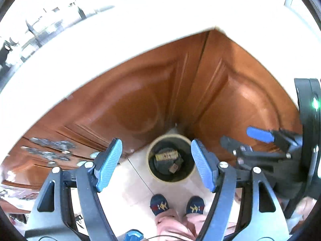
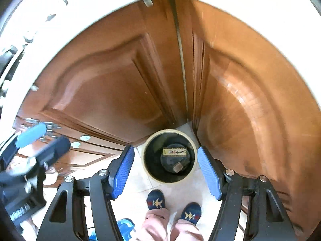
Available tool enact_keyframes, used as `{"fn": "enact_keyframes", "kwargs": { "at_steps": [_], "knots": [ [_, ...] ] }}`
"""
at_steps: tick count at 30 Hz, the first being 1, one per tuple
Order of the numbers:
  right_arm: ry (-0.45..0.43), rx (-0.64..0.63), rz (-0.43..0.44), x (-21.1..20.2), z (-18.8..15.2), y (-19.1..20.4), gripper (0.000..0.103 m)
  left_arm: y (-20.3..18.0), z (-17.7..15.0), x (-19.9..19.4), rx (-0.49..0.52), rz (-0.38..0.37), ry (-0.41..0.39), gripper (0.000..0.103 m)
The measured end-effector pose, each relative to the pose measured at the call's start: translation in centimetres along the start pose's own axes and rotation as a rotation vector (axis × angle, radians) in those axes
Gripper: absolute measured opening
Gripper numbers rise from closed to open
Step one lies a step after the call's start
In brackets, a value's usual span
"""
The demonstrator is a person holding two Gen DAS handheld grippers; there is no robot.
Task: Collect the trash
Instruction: 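Raise both tools from the bin back toward the counter trash, then grasp the white milk carton with the right tool while the left tool grasps the crumpled tissue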
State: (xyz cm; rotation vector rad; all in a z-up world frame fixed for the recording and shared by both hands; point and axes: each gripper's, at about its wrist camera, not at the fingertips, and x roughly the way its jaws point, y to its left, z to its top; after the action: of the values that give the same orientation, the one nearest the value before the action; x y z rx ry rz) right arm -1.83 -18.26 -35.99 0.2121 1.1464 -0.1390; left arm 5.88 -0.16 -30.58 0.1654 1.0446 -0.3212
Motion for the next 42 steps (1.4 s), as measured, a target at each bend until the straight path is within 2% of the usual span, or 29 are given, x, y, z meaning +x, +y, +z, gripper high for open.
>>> {"fn": "enact_keyframes", "kwargs": {
  "at_steps": [4,8,12,15,20,24,28,33,37,42],
  "knots": [
    [-0.014,-0.017,0.039,-5.6,-0.1,0.8,0.067,0.2,1.8,-5.5,-0.037,0.036,-0.08,0.069],
    [-0.056,-0.052,0.071,-11.2,0.9,1.7,0.067,0.3,3.5,-11.0,-0.079,0.032,-0.123,0.069],
    [-0.144,-0.085,0.076,-17.8,2.7,2.1,0.067,0.8,5.1,-17.1,-0.065,0.051,-0.205,0.069],
    [-0.233,-0.099,0.078,-21.8,4.5,2.0,0.067,0.2,6.6,-20.8,-0.016,0.108,-0.279,0.069],
    [-0.352,-0.137,0.087,-27.0,8.2,2.7,0.067,1.1,10.1,-24.1,0.026,0.185,-0.328,0.069],
    [-0.409,-0.191,0.089,-30.2,12.0,3.5,0.067,2.8,13.5,-26.0,0.017,0.201,-0.36,0.069],
    [-0.407,-0.228,0.105,-31.0,16.7,5.0,0.067,5.2,17.7,-26.2,0.009,0.218,-0.363,0.069],
    [-0.379,-0.244,0.118,-29.9,23.9,8.1,0.067,10.3,25.3,-24.0,-0.008,0.18,-0.325,0.069],
    [-0.335,-0.213,0.12,-26.2,31.3,11.3,0.067,14.7,31.5,-19.9,0.005,0.106,-0.253,0.069],
    [-0.256,-0.147,0.123,-19.2,40.7,14.8,0.067,19.7,38.8,-12.4,0.008,0.029,-0.147,0.069]
  ]
}}
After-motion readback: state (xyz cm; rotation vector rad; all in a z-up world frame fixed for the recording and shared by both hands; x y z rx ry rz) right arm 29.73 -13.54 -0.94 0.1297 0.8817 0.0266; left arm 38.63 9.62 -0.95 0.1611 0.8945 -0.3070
